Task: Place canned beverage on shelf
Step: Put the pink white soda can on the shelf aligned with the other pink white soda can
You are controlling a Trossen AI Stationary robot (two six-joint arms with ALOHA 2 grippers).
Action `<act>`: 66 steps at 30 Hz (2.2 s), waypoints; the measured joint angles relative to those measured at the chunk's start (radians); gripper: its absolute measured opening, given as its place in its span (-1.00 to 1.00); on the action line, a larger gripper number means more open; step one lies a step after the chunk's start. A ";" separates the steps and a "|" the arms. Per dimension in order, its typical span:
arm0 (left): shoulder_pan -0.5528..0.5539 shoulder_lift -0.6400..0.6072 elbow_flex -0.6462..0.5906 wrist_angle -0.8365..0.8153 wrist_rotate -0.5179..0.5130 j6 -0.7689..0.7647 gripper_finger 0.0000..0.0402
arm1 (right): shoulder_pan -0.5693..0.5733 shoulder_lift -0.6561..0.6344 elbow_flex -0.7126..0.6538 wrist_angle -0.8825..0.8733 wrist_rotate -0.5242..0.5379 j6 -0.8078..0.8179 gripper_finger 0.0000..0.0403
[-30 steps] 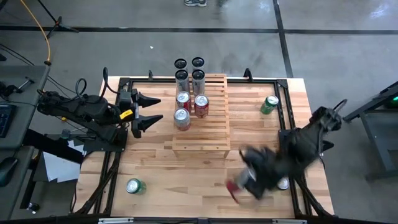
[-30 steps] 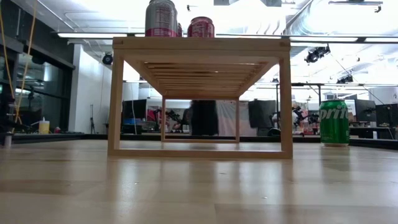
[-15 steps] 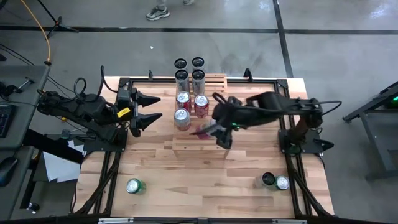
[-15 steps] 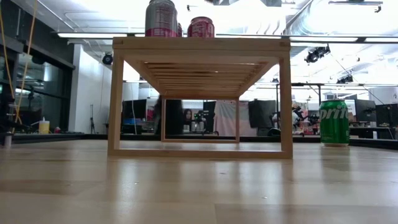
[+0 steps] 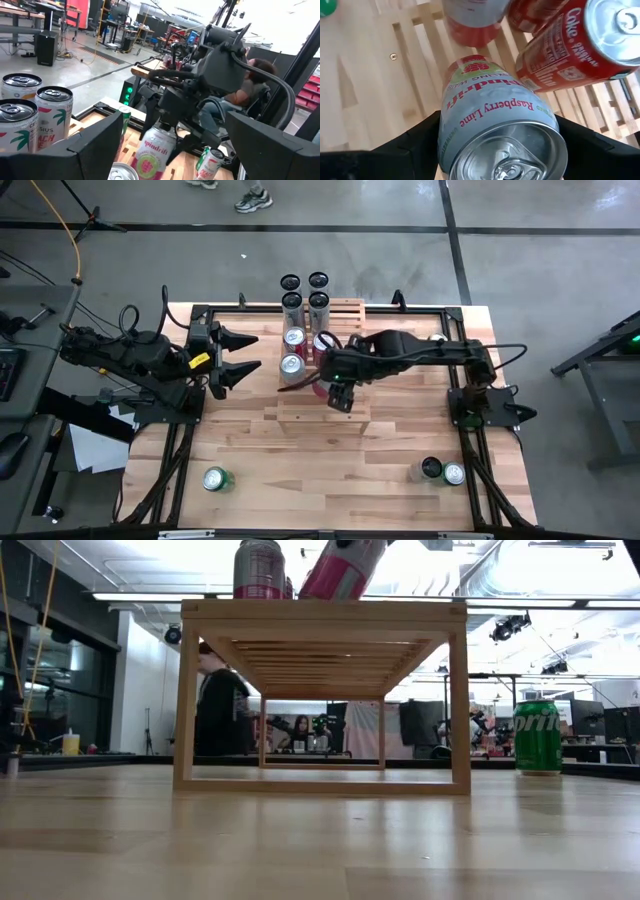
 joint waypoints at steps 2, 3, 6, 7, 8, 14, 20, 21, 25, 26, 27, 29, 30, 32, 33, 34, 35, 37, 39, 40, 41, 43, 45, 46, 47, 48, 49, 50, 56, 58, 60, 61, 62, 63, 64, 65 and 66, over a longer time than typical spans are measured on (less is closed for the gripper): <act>0.000 0.000 0.000 0.000 0.000 0.000 0.70 | -0.007 0.000 0.000 -0.001 0.024 0.000 0.46; 0.000 0.000 0.000 0.000 0.000 0.000 0.70 | -0.011 0.000 0.000 -0.001 0.031 0.000 0.46; 0.000 0.000 0.000 0.000 0.000 -0.003 0.70 | -0.020 0.000 0.000 -0.005 0.051 0.001 0.46; 0.000 0.000 0.000 0.000 0.000 -0.008 0.70 | -0.023 0.000 0.000 -0.008 0.054 0.000 0.46; 0.000 0.000 0.000 0.000 0.000 -0.015 0.70 | -0.027 0.000 0.000 -0.012 0.054 0.000 0.46; 0.000 0.000 0.000 0.000 0.000 -0.025 0.70 | -0.032 0.000 0.000 -0.019 0.048 0.000 0.46; 0.000 0.000 0.000 -0.001 0.000 -0.025 0.70 | -0.032 0.000 0.000 -0.019 0.047 0.000 0.55; 0.000 0.000 0.000 -0.001 0.000 -0.025 0.70 | -0.032 0.000 0.000 -0.019 0.046 0.000 0.61; 0.000 0.000 0.000 -0.001 0.000 -0.025 0.70 | -0.031 0.000 0.000 -0.014 0.047 0.000 0.71; 0.000 0.000 0.000 -0.001 0.000 -0.025 0.70 | -0.031 0.000 0.000 -0.013 0.045 0.000 0.71; 0.000 0.000 0.000 -0.001 0.000 -0.025 0.70 | -0.031 0.000 0.000 -0.013 0.046 0.000 0.70; 0.000 0.000 0.000 -0.001 0.000 -0.025 0.70 | -0.031 0.000 0.000 -0.005 0.046 0.000 0.67; 0.000 0.000 0.000 -0.001 0.000 -0.025 0.70 | -0.031 0.000 0.000 -0.002 0.045 0.000 0.65; 0.000 0.000 0.000 -0.001 0.003 -0.025 0.70 | -0.031 0.000 0.000 0.004 0.045 0.000 0.61; 0.000 0.000 0.000 -0.001 0.005 -0.025 0.70 | -0.032 0.000 0.000 0.006 0.044 0.000 0.60; 0.000 0.000 0.000 -0.001 0.008 -0.025 0.70 | -0.032 0.000 0.000 0.007 0.043 0.000 0.58; 0.000 0.000 0.000 -0.001 0.010 -0.025 0.70 | -0.031 0.000 0.000 0.009 0.043 0.000 0.58; 0.000 0.000 0.000 -0.001 0.012 -0.025 0.70 | -0.031 0.000 -0.001 0.017 0.041 0.000 0.57; 0.000 0.000 0.000 -0.001 0.012 -0.024 0.70 | -0.031 0.000 -0.001 0.028 0.040 0.000 0.57; 0.000 0.000 0.000 -0.001 0.012 -0.024 0.70 | -0.031 0.000 -0.001 0.039 0.039 0.001 0.57; 0.000 0.000 0.000 -0.001 0.012 -0.024 0.70 | -0.031 0.000 -0.001 0.052 0.037 0.002 0.57; 0.000 0.000 0.000 -0.001 0.012 -0.024 0.70 | -0.032 -0.003 0.001 0.073 0.019 0.000 0.57; 0.000 0.000 0.000 -0.003 0.012 -0.024 0.70 | -0.032 -0.005 0.010 0.084 0.008 -0.001 0.57; 0.000 0.000 0.000 -0.004 0.012 -0.024 0.70 | -0.032 -0.006 0.013 0.093 0.009 -0.007 0.57; 0.000 0.000 0.000 -0.005 0.012 -0.024 0.70 | -0.033 -0.007 0.013 0.105 0.012 -0.017 0.57; 0.000 0.000 0.000 -0.004 0.012 -0.024 0.70 | -0.034 -0.007 0.013 0.117 0.012 -0.024 0.57; 0.000 0.000 0.000 -0.005 0.012 -0.024 0.70 | -0.037 -0.007 0.013 0.129 0.008 -0.023 0.57; 0.000 0.000 0.000 -0.005 0.012 -0.024 0.70 | -0.039 -0.007 0.013 0.139 0.005 -0.022 0.57; 0.000 0.000 0.000 -0.005 0.012 -0.024 0.70 | -0.054 -0.007 0.012 0.150 0.015 -0.023 0.57; 0.000 0.000 0.000 -0.005 0.012 -0.024 0.70 | -0.059 -0.007 0.012 0.166 0.014 -0.024 0.57; 0.000 0.000 0.000 -0.005 0.012 -0.024 0.70 | -0.059 -0.007 0.012 0.172 0.014 -0.026 0.57; 0.000 0.000 0.000 -0.005 0.012 -0.024 0.70 | -0.059 -0.005 0.012 0.174 0.014 -0.026 0.57; 0.000 0.000 0.000 -0.005 0.012 -0.024 0.70 | -0.059 -0.003 0.012 0.175 0.013 -0.027 0.57; 0.000 0.000 0.000 -0.005 0.012 -0.024 0.70 | -0.059 0.000 0.012 0.174 0.013 -0.029 0.57; 0.000 0.000 0.000 -0.005 0.012 -0.024 0.70 | -0.059 0.005 0.012 0.175 0.013 -0.036 0.57; 0.000 0.000 0.000 -0.005 0.012 -0.024 0.70 | -0.059 0.012 0.012 0.179 0.014 -0.045 0.57; 0.000 0.000 0.000 -0.005 0.012 -0.024 0.70 | -0.059 0.016 0.012 0.180 0.014 -0.050 0.57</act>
